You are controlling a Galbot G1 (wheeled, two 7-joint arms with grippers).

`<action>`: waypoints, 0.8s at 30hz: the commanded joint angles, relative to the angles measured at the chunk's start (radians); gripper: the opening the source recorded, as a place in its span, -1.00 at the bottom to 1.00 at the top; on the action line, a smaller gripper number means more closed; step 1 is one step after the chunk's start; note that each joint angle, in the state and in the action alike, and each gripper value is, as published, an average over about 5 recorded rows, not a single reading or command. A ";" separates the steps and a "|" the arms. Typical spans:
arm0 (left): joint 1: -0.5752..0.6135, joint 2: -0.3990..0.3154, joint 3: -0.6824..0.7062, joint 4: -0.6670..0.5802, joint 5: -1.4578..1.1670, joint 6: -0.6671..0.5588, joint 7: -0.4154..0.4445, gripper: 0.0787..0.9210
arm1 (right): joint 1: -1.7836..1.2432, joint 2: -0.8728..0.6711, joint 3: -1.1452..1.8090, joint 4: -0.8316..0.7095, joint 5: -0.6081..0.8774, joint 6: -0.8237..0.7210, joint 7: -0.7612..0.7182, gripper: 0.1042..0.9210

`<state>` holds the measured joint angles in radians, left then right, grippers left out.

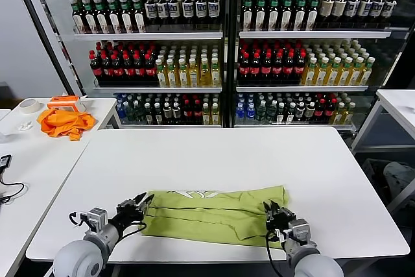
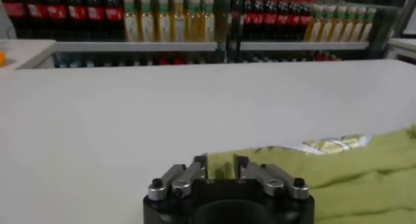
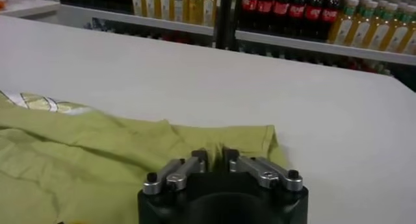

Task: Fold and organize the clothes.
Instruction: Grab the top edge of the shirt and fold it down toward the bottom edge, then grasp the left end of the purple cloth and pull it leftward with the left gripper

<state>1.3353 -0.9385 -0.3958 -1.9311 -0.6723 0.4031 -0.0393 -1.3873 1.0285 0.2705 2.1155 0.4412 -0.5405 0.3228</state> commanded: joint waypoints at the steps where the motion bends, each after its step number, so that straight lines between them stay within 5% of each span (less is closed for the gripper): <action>1: 0.020 -0.016 0.033 -0.047 -0.026 -0.042 -0.165 -0.16 | -0.126 -0.001 0.108 0.112 -0.029 0.021 -0.002 -0.19; 6: 0.025 -0.057 0.110 -0.049 0.002 -0.030 -0.296 0.19 | -0.173 0.003 0.169 0.167 -0.048 0.036 -0.005 0.17; 15: 0.003 -0.116 0.191 -0.028 0.050 -0.008 -0.409 0.73 | -0.178 0.014 0.177 0.167 -0.084 0.046 -0.001 0.72; 19: 0.012 -0.123 0.196 -0.036 0.051 0.011 -0.428 0.72 | -0.179 0.020 0.175 0.164 -0.093 0.048 -0.001 0.76; 24: 0.017 -0.129 0.197 -0.038 0.051 0.013 -0.430 0.41 | -0.178 0.022 0.174 0.161 -0.100 0.049 0.000 0.76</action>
<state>1.3495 -1.0419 -0.2399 -1.9659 -0.6340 0.4031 -0.3857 -1.5443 1.0470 0.4226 2.2557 0.3569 -0.4949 0.3204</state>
